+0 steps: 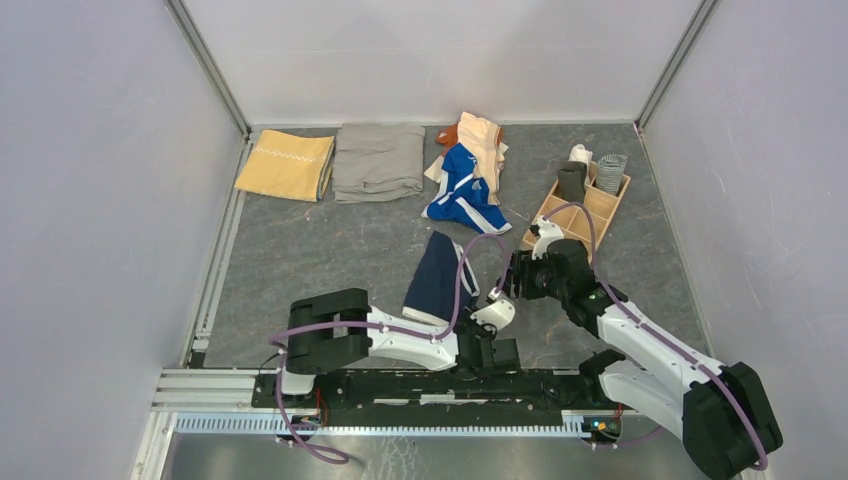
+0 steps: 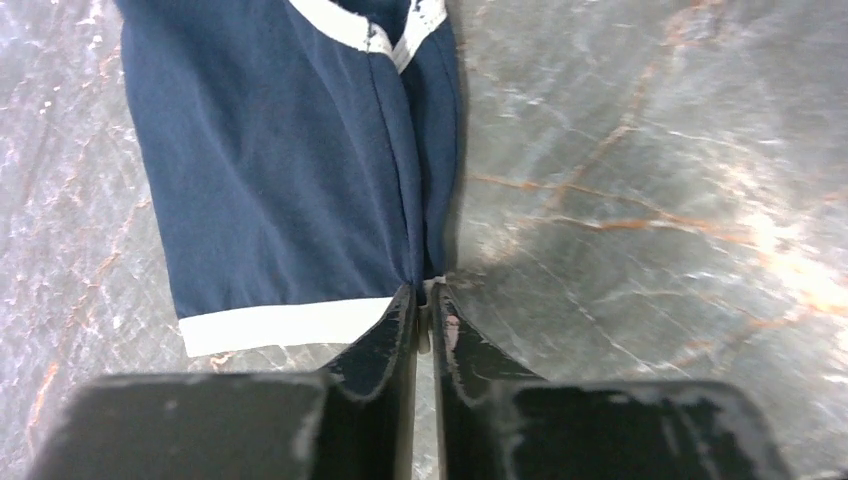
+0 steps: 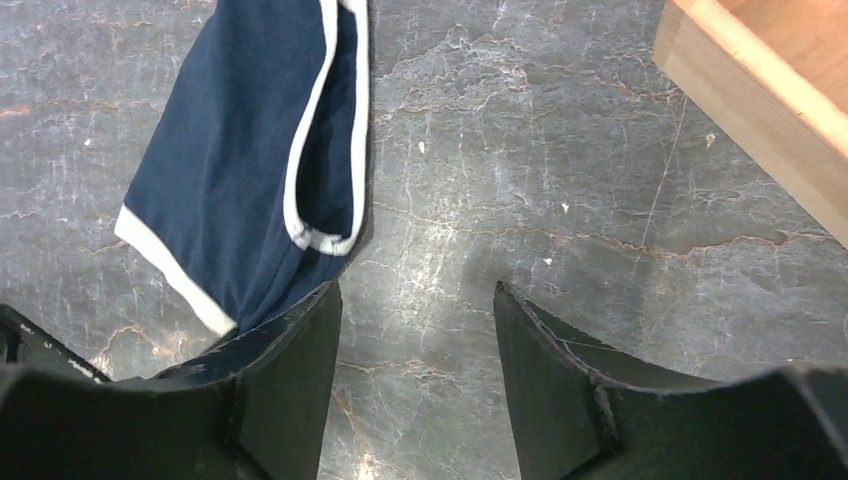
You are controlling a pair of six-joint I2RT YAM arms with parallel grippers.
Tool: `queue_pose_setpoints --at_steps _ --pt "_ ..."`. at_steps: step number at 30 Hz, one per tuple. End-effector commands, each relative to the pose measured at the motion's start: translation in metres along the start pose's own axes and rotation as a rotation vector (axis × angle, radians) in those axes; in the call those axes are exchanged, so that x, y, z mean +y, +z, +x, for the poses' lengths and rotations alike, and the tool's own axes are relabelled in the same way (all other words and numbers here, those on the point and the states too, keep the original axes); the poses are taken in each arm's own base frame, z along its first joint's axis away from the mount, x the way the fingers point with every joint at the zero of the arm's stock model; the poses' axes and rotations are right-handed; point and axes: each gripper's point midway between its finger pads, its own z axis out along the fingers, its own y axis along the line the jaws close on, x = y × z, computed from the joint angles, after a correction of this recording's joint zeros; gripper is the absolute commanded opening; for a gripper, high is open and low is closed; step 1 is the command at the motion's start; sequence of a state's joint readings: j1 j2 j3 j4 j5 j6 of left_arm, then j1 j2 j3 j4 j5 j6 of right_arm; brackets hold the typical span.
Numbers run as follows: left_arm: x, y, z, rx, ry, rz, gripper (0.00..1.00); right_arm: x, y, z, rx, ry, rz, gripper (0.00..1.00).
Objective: Roll the underwear
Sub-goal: Fold the underwear at the center of the board.
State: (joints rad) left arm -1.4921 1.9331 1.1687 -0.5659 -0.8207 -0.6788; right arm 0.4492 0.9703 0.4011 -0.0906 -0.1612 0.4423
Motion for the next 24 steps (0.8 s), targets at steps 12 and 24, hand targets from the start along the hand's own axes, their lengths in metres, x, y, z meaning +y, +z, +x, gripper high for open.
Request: queue_pose_setpoints --at_steps 12,24 --pt "-0.005 -0.008 0.020 -0.073 -0.138 0.283 0.02 0.046 -0.006 0.009 -0.071 0.305 -0.283 0.65" --pt "-0.021 -0.011 0.022 -0.071 -0.113 0.351 0.02 0.061 0.006 0.030 0.029 0.339 -0.311 0.78"
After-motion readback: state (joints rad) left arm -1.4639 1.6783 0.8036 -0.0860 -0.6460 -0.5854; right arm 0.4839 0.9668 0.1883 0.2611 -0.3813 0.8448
